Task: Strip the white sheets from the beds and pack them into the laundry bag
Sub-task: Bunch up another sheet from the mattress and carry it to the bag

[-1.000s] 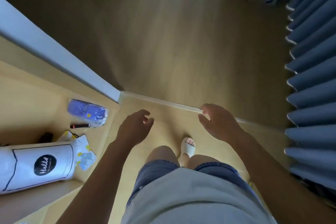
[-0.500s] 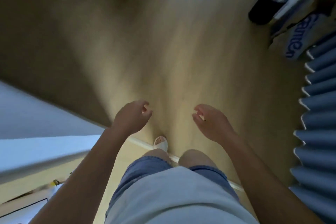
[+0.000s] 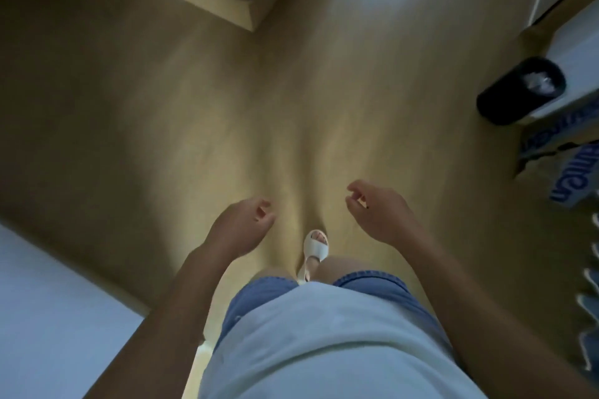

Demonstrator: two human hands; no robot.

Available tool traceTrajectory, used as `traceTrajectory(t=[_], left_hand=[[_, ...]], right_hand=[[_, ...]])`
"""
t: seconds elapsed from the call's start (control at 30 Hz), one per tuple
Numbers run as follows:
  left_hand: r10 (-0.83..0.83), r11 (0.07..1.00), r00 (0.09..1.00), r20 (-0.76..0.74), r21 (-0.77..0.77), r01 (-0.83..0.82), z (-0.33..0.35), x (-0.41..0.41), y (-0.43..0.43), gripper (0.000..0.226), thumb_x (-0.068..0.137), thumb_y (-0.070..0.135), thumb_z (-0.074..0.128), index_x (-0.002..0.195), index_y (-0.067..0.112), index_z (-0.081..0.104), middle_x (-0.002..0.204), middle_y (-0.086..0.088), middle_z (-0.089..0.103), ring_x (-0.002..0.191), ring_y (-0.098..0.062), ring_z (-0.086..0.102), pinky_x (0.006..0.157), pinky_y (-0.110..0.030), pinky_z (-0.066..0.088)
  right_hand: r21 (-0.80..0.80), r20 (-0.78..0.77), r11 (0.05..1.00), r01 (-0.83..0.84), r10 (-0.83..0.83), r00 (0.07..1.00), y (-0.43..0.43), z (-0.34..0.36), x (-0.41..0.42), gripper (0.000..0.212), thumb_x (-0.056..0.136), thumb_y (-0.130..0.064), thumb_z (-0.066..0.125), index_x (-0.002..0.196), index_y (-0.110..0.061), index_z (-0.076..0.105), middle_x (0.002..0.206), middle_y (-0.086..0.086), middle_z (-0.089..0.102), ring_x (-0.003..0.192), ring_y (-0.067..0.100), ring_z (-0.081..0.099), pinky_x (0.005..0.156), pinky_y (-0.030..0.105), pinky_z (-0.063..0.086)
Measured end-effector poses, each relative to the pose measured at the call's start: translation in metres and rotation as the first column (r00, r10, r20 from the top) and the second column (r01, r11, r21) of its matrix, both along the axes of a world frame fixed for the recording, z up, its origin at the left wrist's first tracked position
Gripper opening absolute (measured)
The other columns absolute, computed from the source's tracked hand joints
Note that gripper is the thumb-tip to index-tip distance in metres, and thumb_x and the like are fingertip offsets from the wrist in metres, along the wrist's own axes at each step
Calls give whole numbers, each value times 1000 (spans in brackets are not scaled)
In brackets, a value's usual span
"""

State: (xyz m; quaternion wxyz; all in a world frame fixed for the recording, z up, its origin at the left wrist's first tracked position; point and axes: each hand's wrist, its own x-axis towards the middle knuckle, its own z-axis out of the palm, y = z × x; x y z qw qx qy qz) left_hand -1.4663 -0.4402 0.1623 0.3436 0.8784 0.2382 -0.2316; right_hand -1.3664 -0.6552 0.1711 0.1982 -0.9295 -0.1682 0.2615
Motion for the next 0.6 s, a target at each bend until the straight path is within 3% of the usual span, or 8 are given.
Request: traceTrajectory(t=[0.13, 0.3, 0.43, 0.6], left_hand=[[58, 998, 998, 8, 26, -58, 8, 93, 46, 33, 94, 28, 55, 124, 15, 59, 108, -2, 66, 92, -18, 58, 81, -27, 43], [204, 979, 979, -9, 0, -204, -5, 200, 107, 33, 94, 30, 55, 123, 16, 59, 99, 4, 61, 91, -17, 56, 83, -30, 44], [159, 987, 987, -33, -18, -160, -11, 311, 161, 35, 95, 31, 54, 126, 17, 58, 111, 0, 64, 98, -17, 58, 87, -31, 47], [-9, 1000, 999, -54, 26, 10, 7, 470, 226, 37, 95, 33, 52, 129, 17, 56, 115, -1, 64, 102, -18, 59, 85, -29, 45]], right_hand=[[-29, -2, 997, -72, 72, 997, 45, 8, 114, 36, 96, -28, 49, 128, -14, 55, 118, 4, 62, 109, 22, 56, 82, 27, 39], [10, -10, 995, -98, 99, 995, 103, -3, 240, 30, 93, -24, 54, 119, -11, 61, 106, 5, 65, 99, 25, 60, 83, 32, 46], [16, -27, 999, -52, 52, 998, 152, -9, 350, 28, 91, -23, 56, 116, -9, 62, 100, 6, 66, 94, 28, 61, 85, 39, 48], [28, -41, 1000, 10, -9, 999, 203, 9, 474, 29, 93, -24, 56, 118, -12, 62, 103, 5, 66, 97, 26, 61, 85, 37, 47]])
